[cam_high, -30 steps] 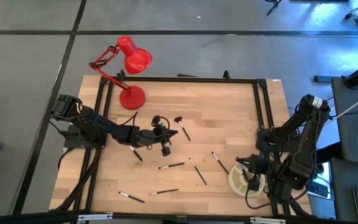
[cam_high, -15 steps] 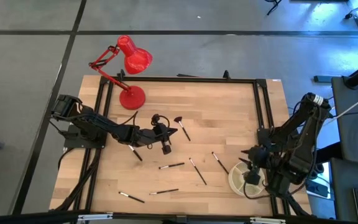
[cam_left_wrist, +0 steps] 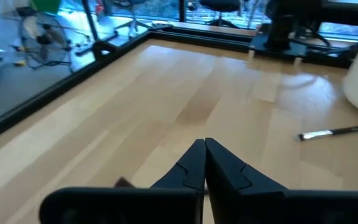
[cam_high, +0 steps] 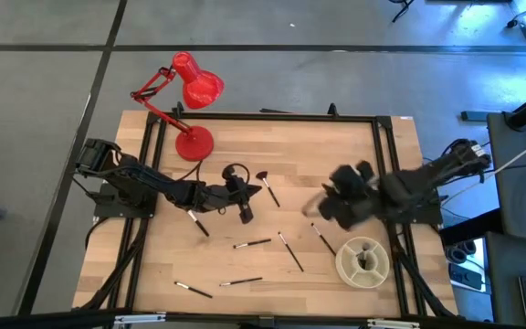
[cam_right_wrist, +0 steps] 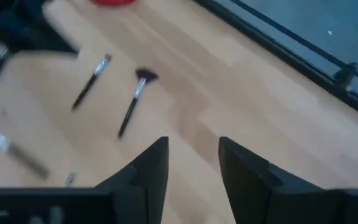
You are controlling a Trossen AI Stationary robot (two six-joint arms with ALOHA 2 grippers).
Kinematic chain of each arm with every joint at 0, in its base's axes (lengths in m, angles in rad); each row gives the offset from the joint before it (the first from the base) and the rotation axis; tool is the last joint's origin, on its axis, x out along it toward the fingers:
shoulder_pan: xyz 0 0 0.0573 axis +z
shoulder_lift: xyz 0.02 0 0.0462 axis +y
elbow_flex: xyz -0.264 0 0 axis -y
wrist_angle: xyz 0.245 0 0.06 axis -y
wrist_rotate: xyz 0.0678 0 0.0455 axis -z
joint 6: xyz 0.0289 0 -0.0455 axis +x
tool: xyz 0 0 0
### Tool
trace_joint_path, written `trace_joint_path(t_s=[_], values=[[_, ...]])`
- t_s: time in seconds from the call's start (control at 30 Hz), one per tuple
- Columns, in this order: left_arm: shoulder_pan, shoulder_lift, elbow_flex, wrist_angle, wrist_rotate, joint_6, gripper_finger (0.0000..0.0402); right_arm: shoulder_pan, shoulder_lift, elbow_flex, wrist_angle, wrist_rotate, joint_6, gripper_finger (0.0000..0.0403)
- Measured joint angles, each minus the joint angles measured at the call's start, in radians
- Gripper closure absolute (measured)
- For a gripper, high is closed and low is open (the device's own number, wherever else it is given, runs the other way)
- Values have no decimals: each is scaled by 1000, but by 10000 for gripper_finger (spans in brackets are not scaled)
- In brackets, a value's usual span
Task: Sort items
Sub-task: Put the highlighter brush into the brush organizer
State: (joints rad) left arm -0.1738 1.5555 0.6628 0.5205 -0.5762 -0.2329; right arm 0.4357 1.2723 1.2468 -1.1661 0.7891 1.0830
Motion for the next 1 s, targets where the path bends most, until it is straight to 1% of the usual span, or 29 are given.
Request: trace_joint_path(t_s=[0.07,0.2,0.27,0.37,0.43,0.57,0.7,0.83,0.93,1.0], values=[[0,0,0,0,18,0,399,-77,18,-34,147,-22,-98,266],[-1,-17,0,-45,20,7,400,-212,104,-91,443,-138,-305,266],[-1,-46,0,-98,19,8,398,-281,163,-99,549,-194,-377,266],[-1,-90,0,-175,12,9,395,-376,260,-99,674,-279,-451,266],[-13,-122,0,-216,-9,9,395,-421,329,-99,743,-324,-463,266],[-59,-164,0,-295,-99,13,399,-461,468,-99,872,-350,-504,266],[-98,-180,0,-325,-212,50,399,-511,585,-37,892,-495,-556,266],[-116,-180,0,-324,-273,41,393,-559,682,80,872,-614,-594,258],[-120,-184,0,-338,-323,28,389,-579,743,205,756,-619,-626,233],[-120,-196,0,-353,-328,27,386,-590,774,279,673,-586,-650,212]])
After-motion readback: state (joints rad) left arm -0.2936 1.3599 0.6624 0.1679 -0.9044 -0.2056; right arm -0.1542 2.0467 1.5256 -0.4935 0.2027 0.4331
